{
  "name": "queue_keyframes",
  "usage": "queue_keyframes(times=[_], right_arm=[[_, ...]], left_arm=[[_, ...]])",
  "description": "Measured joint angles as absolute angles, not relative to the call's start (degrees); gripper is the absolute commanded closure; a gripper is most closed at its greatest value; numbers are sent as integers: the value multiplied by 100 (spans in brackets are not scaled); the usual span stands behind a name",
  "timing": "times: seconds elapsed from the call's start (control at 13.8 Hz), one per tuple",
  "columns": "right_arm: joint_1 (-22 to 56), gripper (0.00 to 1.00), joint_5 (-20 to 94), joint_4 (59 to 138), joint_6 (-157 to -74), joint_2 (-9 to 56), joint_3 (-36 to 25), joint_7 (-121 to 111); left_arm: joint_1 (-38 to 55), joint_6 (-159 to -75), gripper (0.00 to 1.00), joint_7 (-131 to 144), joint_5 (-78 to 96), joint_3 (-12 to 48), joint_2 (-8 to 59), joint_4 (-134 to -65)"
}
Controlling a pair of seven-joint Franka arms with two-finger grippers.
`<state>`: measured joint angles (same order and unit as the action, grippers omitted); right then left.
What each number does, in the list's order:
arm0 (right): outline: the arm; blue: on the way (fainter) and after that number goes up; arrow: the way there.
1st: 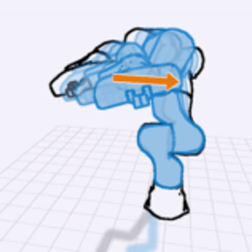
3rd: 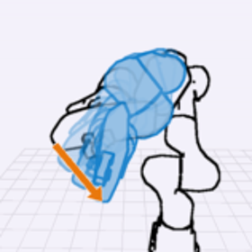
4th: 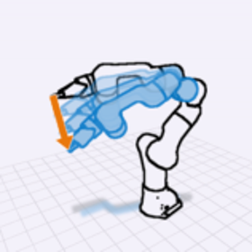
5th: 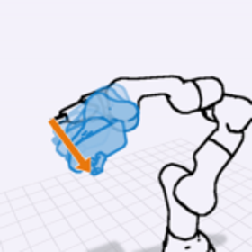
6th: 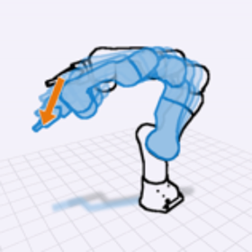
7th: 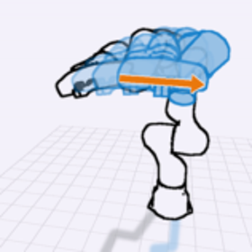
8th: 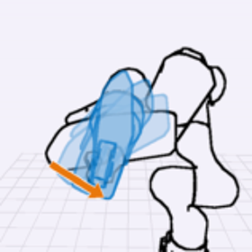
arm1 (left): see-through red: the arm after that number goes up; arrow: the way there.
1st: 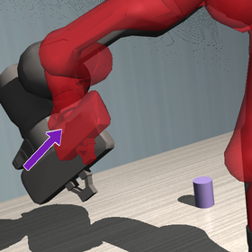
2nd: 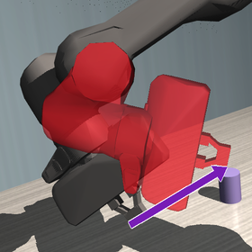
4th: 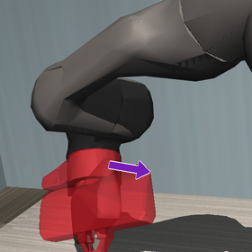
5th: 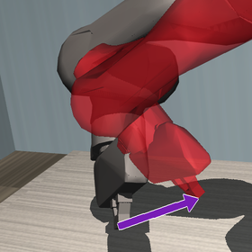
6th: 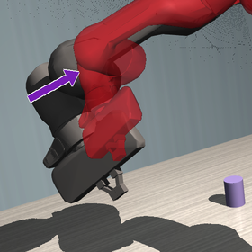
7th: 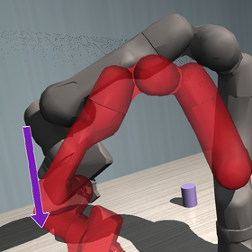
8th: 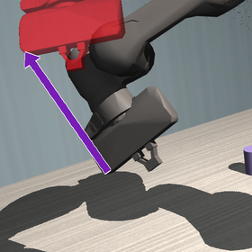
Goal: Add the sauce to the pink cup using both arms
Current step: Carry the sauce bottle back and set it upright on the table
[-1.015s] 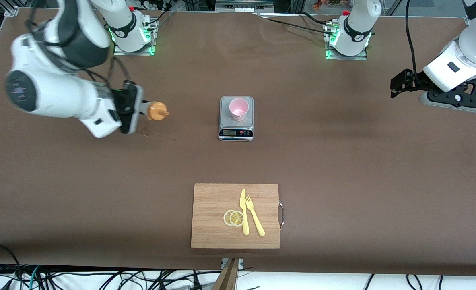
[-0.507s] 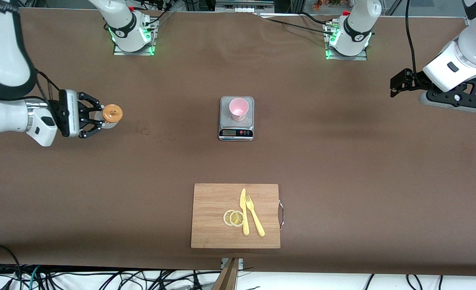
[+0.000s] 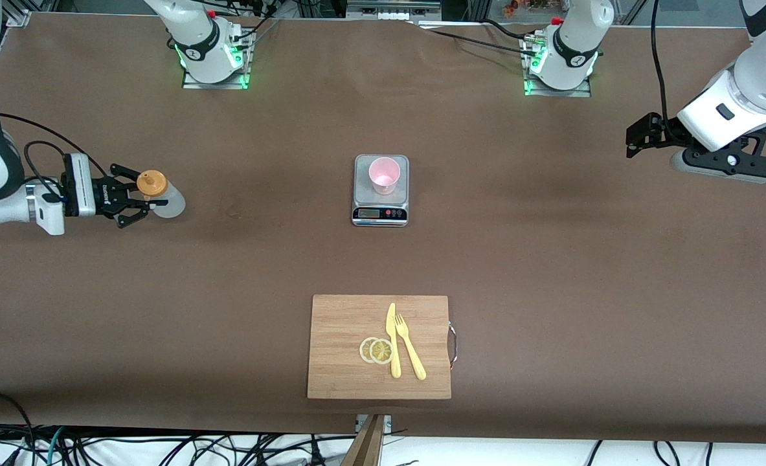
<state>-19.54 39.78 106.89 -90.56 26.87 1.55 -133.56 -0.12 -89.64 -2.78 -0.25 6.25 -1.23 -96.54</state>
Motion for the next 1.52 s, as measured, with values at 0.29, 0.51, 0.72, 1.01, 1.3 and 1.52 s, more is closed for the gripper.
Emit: queue_keyframes(times=[0.29,0.51,0.72,1.01,1.3,1.52], right_arm=[[-2263,79,4173,10685,-9084,3374,157,-14165],[-2314,79,4328,10682,-9227,3460,159,-14363],[-2312,79,4535,10682,-9372,3594,194,-14411],[-2110,78,4809,10681,-9463,3835,270,-14517],[-1953,38,4957,10680,-9484,4000,291,-14548],[-1950,0,4969,10675,-9474,4000,292,-14548]], left_arm=[[-12,-8964,0,-278,-25,621,-123,-9654],[-12,-8963,0,-278,-25,620,-123,-9654],[-12,-8774,0,-278,-25,621,-123,-9652],[-10,-8481,0,-278,-25,637,-124,-9647],[9,-8447,0,-278,39,679,-119,-9647],[26,-8535,0,-253,150,690,-68,-9647]])
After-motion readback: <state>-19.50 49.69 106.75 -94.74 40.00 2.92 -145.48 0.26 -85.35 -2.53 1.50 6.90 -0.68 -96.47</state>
